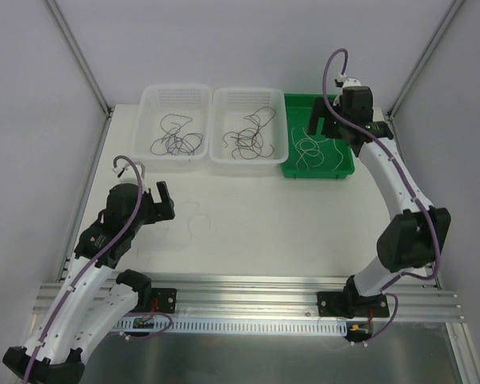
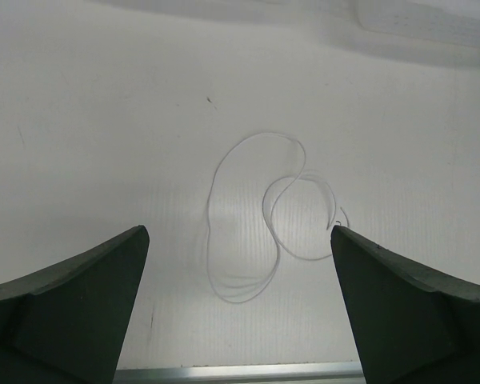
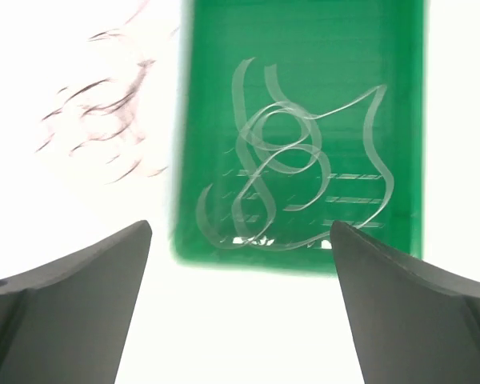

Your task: Untangle the cables

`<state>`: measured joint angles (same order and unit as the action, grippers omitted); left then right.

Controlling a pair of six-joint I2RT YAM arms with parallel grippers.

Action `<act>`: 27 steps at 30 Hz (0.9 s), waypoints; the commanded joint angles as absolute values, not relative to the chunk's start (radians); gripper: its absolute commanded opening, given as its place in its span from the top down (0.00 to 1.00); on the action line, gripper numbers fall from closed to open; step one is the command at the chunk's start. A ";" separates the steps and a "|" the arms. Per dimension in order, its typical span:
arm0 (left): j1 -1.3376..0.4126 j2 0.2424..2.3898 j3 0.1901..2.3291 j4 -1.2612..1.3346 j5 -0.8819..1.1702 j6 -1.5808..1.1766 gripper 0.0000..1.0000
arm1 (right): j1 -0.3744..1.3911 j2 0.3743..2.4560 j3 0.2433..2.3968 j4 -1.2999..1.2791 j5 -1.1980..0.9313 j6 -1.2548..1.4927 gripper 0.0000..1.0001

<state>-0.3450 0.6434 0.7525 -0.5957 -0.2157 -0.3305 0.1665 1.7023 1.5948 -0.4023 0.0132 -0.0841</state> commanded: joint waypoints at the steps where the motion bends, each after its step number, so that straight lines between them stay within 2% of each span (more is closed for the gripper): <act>1: -0.334 0.595 0.736 -0.578 -0.299 -0.351 0.01 | 0.263 1.542 1.510 -0.469 -0.035 -0.075 0.00; 8: -0.325 0.514 0.721 -0.578 -0.420 -0.379 0.01 | 0.538 1.407 1.347 -0.521 -0.015 -0.034 0.00; 15: -0.322 0.501 0.707 -0.578 -0.443 -0.396 0.01 | 0.843 1.499 1.327 -0.511 0.067 -0.023 0.00; 20: -0.322 0.629 0.710 -0.583 -0.291 -0.422 0.01 | 0.923 1.543 1.293 -0.463 0.141 0.033 0.00; 27: -0.324 0.917 0.719 -0.581 -0.028 -0.474 0.01 | 0.980 1.467 1.140 -0.413 0.192 0.103 0.00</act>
<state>-0.3317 0.8288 0.7116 -0.5865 -0.1970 -0.4282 0.9630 1.5326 1.1820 -0.4477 0.1440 0.0452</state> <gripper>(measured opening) 0.992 0.994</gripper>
